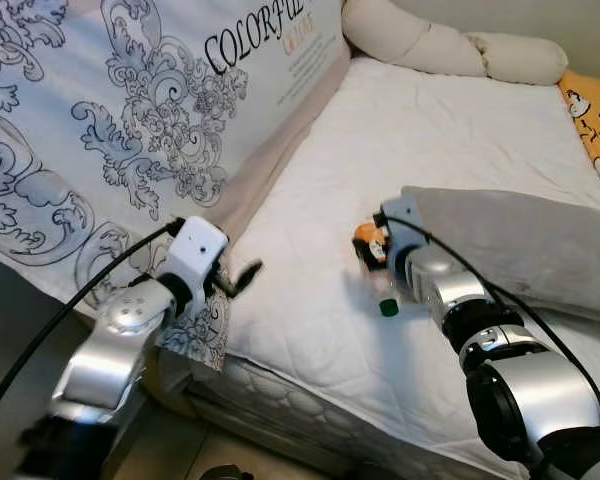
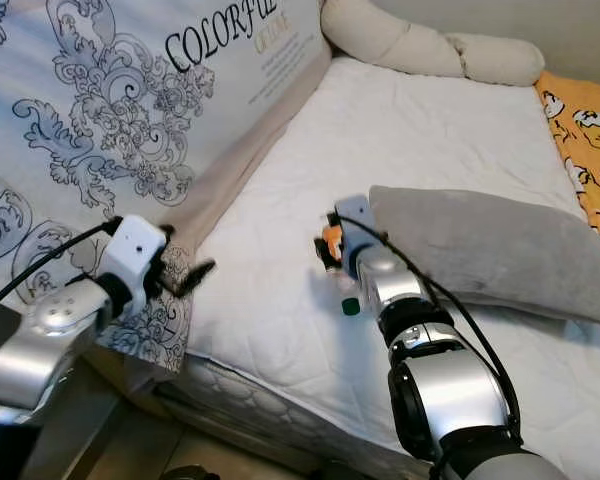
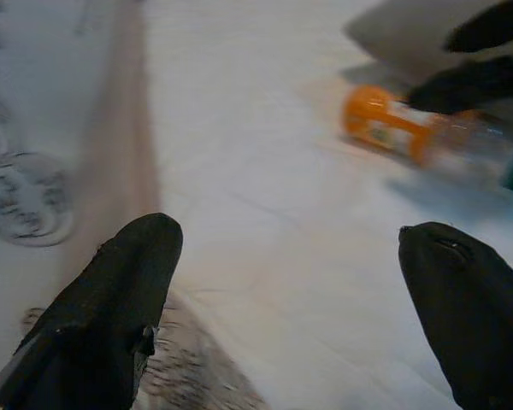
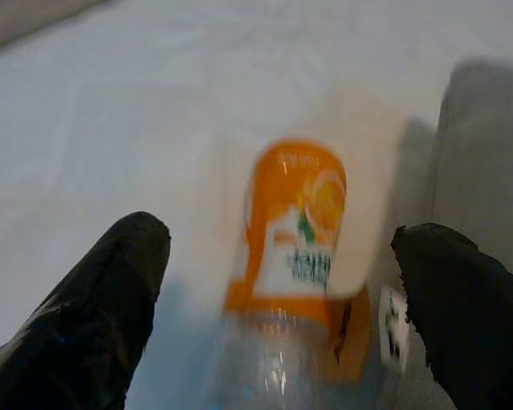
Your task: Clean up the room
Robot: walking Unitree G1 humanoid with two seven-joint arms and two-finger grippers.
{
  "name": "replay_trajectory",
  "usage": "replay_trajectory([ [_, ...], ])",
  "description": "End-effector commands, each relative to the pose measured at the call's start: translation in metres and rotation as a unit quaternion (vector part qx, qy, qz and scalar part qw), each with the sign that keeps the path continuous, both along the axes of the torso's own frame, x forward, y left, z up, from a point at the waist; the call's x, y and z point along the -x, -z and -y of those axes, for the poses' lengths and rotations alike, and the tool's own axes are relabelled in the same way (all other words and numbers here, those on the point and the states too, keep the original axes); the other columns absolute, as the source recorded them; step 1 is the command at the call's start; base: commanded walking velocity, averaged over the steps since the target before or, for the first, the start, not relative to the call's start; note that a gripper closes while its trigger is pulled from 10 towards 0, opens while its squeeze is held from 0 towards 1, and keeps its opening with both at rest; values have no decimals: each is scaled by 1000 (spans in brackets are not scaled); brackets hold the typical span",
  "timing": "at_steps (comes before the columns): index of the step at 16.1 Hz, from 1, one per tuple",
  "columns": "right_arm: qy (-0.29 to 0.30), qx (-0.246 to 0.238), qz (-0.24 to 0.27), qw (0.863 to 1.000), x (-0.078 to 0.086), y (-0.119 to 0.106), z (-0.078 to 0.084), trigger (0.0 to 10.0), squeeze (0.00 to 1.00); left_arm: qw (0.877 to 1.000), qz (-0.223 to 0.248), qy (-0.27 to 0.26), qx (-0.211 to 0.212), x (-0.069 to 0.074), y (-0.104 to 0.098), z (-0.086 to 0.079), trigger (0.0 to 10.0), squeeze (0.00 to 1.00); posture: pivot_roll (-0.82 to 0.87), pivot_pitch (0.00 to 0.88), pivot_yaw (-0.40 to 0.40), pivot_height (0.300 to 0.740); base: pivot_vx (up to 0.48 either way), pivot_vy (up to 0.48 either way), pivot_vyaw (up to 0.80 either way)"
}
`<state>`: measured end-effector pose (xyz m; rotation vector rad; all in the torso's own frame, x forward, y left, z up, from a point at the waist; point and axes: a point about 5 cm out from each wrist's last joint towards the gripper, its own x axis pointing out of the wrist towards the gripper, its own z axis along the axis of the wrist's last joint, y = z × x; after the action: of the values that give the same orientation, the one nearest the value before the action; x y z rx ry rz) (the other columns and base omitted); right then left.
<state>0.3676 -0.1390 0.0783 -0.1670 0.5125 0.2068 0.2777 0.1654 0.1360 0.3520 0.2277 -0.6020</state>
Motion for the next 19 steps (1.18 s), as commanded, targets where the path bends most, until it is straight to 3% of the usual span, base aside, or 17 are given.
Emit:
replay_trajectory([
  [1, 18, -2, 10, 1000, -3, -4, 5, 10000, 0, 999, -23, 49, -1, 11, -2, 7, 10000, 0, 90, 2, -14, 740, 0, 0, 0],
  [5, 52, -33, -11, 998, 2, 6, 14, 10000, 0, 992, -57, 104, -30, 36, -3, 9, 10000, 0, 121, 37, -16, 740, 0, 0, 0],
  [13, 67, -29, -57, 996, 19, 30, 19, 10000, 0, 990, -84, 103, -41, 66, -15, 4, 10000, 0, 194, 121, -12, 740, 0, 0, 0],
  [16, 68, -20, -81, 994, 31, 46, 24, 10000, 0, 990, -95, 98, -42, 74, -17, 4, 10000, 0, 210, 158, -1, 740, 0, 0, 0],
  [19, 76, -28, -75, 994, 33, 47, 26, 10000, 0, 990, -97, 94, -45, 78, -19, 2, 10000, 0, 212, 167, 0, 740, 0, 0, 0],
])
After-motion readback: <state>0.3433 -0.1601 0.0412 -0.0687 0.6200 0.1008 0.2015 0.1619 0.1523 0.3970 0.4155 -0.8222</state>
